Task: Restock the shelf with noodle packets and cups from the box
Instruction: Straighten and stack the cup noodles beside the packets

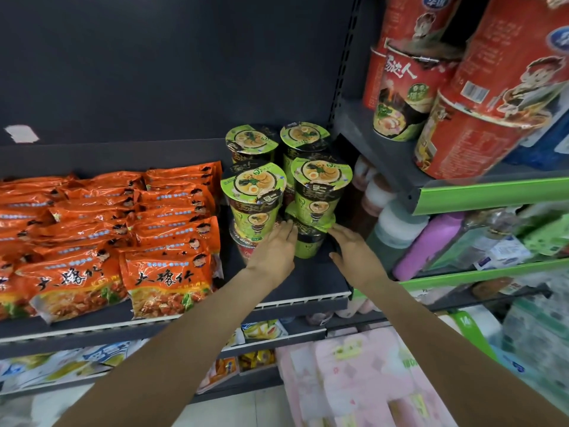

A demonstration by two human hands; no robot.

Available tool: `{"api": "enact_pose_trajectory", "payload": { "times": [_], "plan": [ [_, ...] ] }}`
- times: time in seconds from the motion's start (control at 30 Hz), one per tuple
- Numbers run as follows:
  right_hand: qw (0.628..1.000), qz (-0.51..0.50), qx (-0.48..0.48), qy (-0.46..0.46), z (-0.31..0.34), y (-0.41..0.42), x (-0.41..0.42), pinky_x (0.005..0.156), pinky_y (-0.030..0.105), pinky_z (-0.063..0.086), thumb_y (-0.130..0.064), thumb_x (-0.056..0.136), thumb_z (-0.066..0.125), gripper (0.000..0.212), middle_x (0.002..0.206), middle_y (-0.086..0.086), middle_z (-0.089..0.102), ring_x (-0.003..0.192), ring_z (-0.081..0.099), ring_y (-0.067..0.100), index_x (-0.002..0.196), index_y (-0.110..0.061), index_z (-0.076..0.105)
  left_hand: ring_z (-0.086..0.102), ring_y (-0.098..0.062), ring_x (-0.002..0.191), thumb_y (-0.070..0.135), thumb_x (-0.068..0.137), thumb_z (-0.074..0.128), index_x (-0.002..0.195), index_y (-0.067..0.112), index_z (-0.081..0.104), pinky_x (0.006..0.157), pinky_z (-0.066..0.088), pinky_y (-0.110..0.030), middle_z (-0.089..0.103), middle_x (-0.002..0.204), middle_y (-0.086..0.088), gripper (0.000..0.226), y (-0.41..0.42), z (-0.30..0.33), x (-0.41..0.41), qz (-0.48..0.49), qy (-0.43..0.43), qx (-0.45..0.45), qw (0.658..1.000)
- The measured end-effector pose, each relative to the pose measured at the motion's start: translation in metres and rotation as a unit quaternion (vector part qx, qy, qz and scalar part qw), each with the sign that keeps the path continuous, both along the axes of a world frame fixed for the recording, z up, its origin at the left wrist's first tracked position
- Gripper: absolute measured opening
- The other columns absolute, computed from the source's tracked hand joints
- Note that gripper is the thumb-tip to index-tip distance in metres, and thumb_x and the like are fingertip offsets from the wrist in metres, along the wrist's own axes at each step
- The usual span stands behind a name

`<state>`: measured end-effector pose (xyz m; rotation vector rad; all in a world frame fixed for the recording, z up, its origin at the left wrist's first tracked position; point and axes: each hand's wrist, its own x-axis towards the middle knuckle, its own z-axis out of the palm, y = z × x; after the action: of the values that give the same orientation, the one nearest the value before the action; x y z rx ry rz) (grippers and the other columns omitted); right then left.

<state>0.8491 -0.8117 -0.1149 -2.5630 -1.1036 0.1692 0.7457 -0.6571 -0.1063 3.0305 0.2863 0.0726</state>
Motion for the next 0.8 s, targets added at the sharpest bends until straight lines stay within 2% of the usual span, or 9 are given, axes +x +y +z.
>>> {"api": "enact_pose_trajectory", "payload": {
  "times": [0.2, 0.3, 0.37, 0.43, 0.47, 0.53, 0.57, 0.7, 0.8],
  "plan": [
    [1.0, 0.005, 0.021, 0.006, 0.002, 0.003, 0.006, 0.109, 0.036, 0.033, -0.013, 0.091, 0.056, 0.054, 0.148, 0.005, 0.034, 0.135, 0.033, 0.026, 0.141, -0.01, 0.038, 0.004, -0.022, 0.146, 0.009, 0.09, 0.051, 0.149, 0.003, 0.007, 0.116, 0.001, -0.025, 0.006, 0.158, -0.012, 0.074, 0.002, 0.001, 0.006, 0.006, -0.009, -0.034, 0.999],
    [1.0, 0.002, 0.014, 0.015, 0.002, 0.004, 0.007, 0.11, 0.037, 0.032, -0.013, 0.092, 0.055, 0.056, 0.151, 0.003, 0.029, 0.136, 0.031, 0.025, 0.144, -0.013, 0.034, 0.005, -0.025, 0.146, 0.001, 0.089, 0.05, 0.149, 0.002, 0.005, 0.116, 0.002, -0.026, 0.004, 0.158, -0.013, 0.075, 0.004, -0.004, 0.003, -0.006, -0.022, -0.02, 1.0],
    [1.0, 0.001, 0.012, 0.0, 0.002, 0.004, 0.006, 0.107, 0.039, 0.036, -0.013, 0.092, 0.055, 0.054, 0.148, 0.002, 0.033, 0.133, 0.034, 0.024, 0.143, -0.014, 0.037, 0.007, -0.026, 0.145, -0.008, 0.086, 0.051, 0.149, 0.001, 0.006, 0.117, 0.004, -0.027, 0.005, 0.157, -0.014, 0.078, 0.006, -0.007, -0.001, -0.02, -0.023, -0.007, 1.0],
    [1.0, -0.001, 0.014, -0.019, 0.003, 0.004, 0.005, 0.103, 0.041, 0.04, -0.014, 0.091, 0.056, 0.051, 0.143, 0.002, 0.039, 0.128, 0.038, 0.025, 0.14, -0.014, 0.042, 0.016, -0.029, 0.143, -0.013, 0.082, 0.053, 0.148, 0.0, 0.015, 0.117, 0.013, -0.03, 0.014, 0.156, -0.015, 0.078, 0.012, -0.008, -0.008, -0.025, -0.03, 0.008, 0.999],
    [0.999, -0.004, 0.016, -0.027, 0.004, 0.004, 0.004, 0.102, 0.042, 0.041, -0.014, 0.091, 0.057, 0.049, 0.14, 0.002, 0.041, 0.126, 0.039, 0.025, 0.139, -0.014, 0.045, 0.026, -0.032, 0.139, -0.015, 0.078, 0.057, 0.145, 0.0, 0.025, 0.115, 0.024, -0.033, 0.024, 0.152, -0.017, 0.076, 0.015, -0.01, -0.011, -0.03, -0.037, 0.017, 0.999],
    [0.999, -0.013, 0.018, -0.04, 0.005, 0.006, 0.002, 0.099, 0.042, 0.043, -0.017, 0.091, 0.058, 0.046, 0.135, 0.002, 0.045, 0.121, 0.042, 0.025, 0.135, -0.013, 0.049, 0.052, -0.036, 0.117, -0.016, 0.065, 0.07, 0.131, -0.001, 0.05, 0.096, 0.049, -0.041, 0.05, 0.134, -0.019, 0.071, 0.025, -0.019, -0.015, -0.051, -0.073, 0.019, 0.996],
    [0.999, -0.018, 0.02, -0.044, 0.006, 0.007, 0.001, 0.098, 0.042, 0.044, -0.018, 0.091, 0.058, 0.044, 0.132, 0.003, 0.046, 0.119, 0.042, 0.025, 0.134, -0.013, 0.051, 0.058, -0.033, 0.106, -0.014, 0.06, 0.076, 0.122, 0.001, 0.058, 0.084, 0.054, -0.04, 0.058, 0.123, -0.016, 0.066, 0.03, -0.023, -0.017, -0.058, -0.091, 0.02, 0.994],
    [0.997, -0.038, 0.041, -0.045, 0.009, 0.014, -0.007, 0.094, 0.043, 0.044, -0.018, 0.09, 0.059, 0.037, 0.124, 0.004, 0.051, 0.115, 0.045, 0.026, 0.127, -0.013, 0.057, 0.061, -0.026, 0.085, 0.002, 0.072, 0.07, 0.104, 0.01, 0.069, 0.067, 0.054, -0.033, 0.064, 0.101, -0.006, 0.033, 0.033, -0.014, -0.038, -0.061, -0.16, 0.043, 0.984],
    [0.996, -0.028, 0.035, -0.081, 0.008, 0.019, -0.014, 0.088, 0.043, 0.046, -0.015, 0.086, 0.064, 0.033, 0.115, 0.005, 0.057, 0.109, 0.051, 0.029, 0.119, -0.013, 0.063, 0.06, -0.023, 0.083, -0.002, 0.058, 0.083, 0.101, 0.015, 0.069, 0.06, 0.047, -0.03, 0.063, 0.095, -0.001, 0.048, 0.04, -0.012, -0.051, 0.01, -0.166, 0.053, 0.985]
  ]
}}
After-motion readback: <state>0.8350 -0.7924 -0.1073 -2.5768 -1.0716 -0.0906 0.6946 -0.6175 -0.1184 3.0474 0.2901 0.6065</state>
